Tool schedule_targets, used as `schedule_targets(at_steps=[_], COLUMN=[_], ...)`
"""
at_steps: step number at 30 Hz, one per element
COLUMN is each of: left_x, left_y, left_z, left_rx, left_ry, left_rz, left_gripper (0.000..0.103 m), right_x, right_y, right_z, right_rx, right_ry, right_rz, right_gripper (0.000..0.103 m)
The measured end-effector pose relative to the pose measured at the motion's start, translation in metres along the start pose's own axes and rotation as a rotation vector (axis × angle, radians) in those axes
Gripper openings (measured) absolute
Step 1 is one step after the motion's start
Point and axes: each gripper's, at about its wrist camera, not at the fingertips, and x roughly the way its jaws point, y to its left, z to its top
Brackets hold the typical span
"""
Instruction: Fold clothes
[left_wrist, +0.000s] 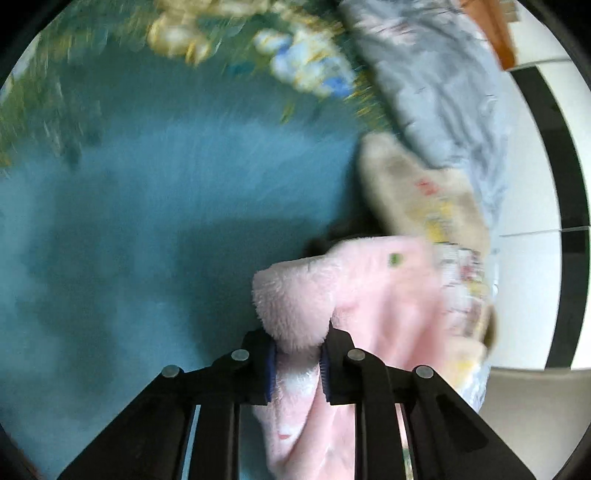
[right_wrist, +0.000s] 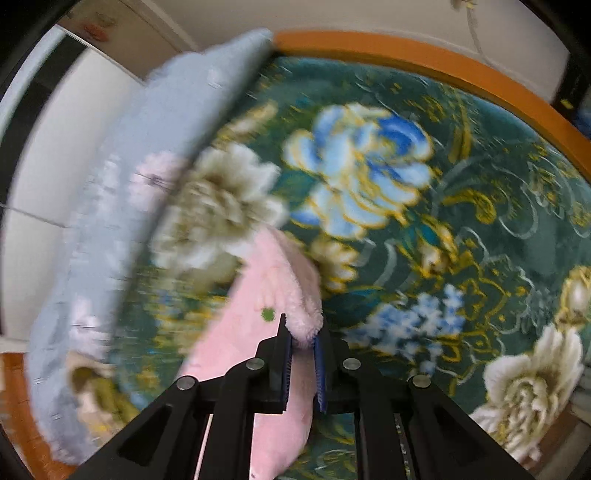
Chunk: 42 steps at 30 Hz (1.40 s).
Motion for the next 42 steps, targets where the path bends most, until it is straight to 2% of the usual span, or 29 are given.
schedule_targets(at_steps=[2,4,5,6,8,10,11,15,18,19,20,22,23,26,27,29,32,36,38,42], left_x=[-0.044,-0.082,-0.089,-0.086,-0.073,-0.040,-0.025,-0.009,-0.012,-0.014,-0.017,-0.023,-0.028,-0.044,-0.046,-0.040,-0.008,0.033,0.051,0.062], left_y=[-0.001,0.008,0.014,0.021,0.041,0.075,0.096,0.141,0.135,0.130,0.125,0.109,0.098,0.056,0.042,0.013,-0.027,-0.066,-0.072,-0.050], left_z=[0.001,-0.002,-0.002,-0.003,-0.004,-0.003,-0.004,-0.008,-0.005,-0.004,-0.004,-0.005,-0.009,-0.039,-0.053,-0.093,-0.172,-0.259,-0.291,-0.335], left_rx=[0.018,0.039,0.053,0.070,0.073,-0.004,-0.074,-0.256,-0.222,-0.202,-0.181,-0.136,-0.096,0.092,0.160,0.323,0.571,0.780,0.825,0.881], left_ry=[-0.012,-0.037,-0.042,-0.043,-0.032,0.011,0.036,0.054,0.070,0.076,0.087,0.111,0.106,0.069,0.062,0.093,0.260,0.369,0.434,0.534], left_rz=[-0.020,-0.034,-0.020,0.011,0.083,0.177,0.213,0.262,0.268,0.268,0.281,0.330,0.363,0.486,0.503,0.443,0.337,0.257,0.262,0.387], left_gripper=[0.019,0.019,0.021,0.021,0.023,0.023,0.023,0.024,0.025,0.029,0.035,0.042,0.042,0.044,0.044,0.045,0.045,0.045,0.045,0.045], right_x=[-0.023,-0.034,-0.033,-0.026,0.000,0.023,0.032,0.044,0.045,0.045,0.045,0.043,0.042,0.034,0.031,0.025,0.017,0.008,0.005,0.004], right_y=[-0.001,-0.010,-0.019,-0.030,-0.053,-0.069,-0.075,-0.086,-0.090,-0.090,-0.088,-0.087,-0.086,-0.081,-0.079,-0.075,-0.071,-0.070,-0.071,-0.074], right_z=[0.004,0.003,0.003,0.001,-0.009,-0.022,-0.028,-0.036,-0.033,-0.032,-0.031,-0.033,-0.035,-0.039,-0.039,-0.040,-0.041,-0.043,-0.043,-0.044], right_rx=[-0.052,-0.076,-0.065,-0.047,-0.013,0.018,0.032,0.034,0.036,0.034,0.031,0.036,0.040,0.044,0.042,0.039,0.040,0.047,0.046,0.049], right_ry=[-0.022,-0.027,-0.021,-0.001,0.070,0.125,0.143,0.163,0.171,0.172,0.171,0.162,0.157,0.136,0.132,0.124,0.119,0.123,0.126,0.135], right_rz=[0.055,0.049,0.042,0.027,-0.057,-0.122,-0.140,-0.185,-0.184,-0.182,-0.182,-0.174,-0.169,-0.144,-0.134,-0.113,-0.088,-0.073,-0.066,-0.057], right_gripper=[0.011,0.011,0.011,0.011,0.011,0.011,0.011,0.011,0.011,0.011,0.011,0.011,0.011,0.011,0.011,0.011,0.012,0.012,0.012,0.012])
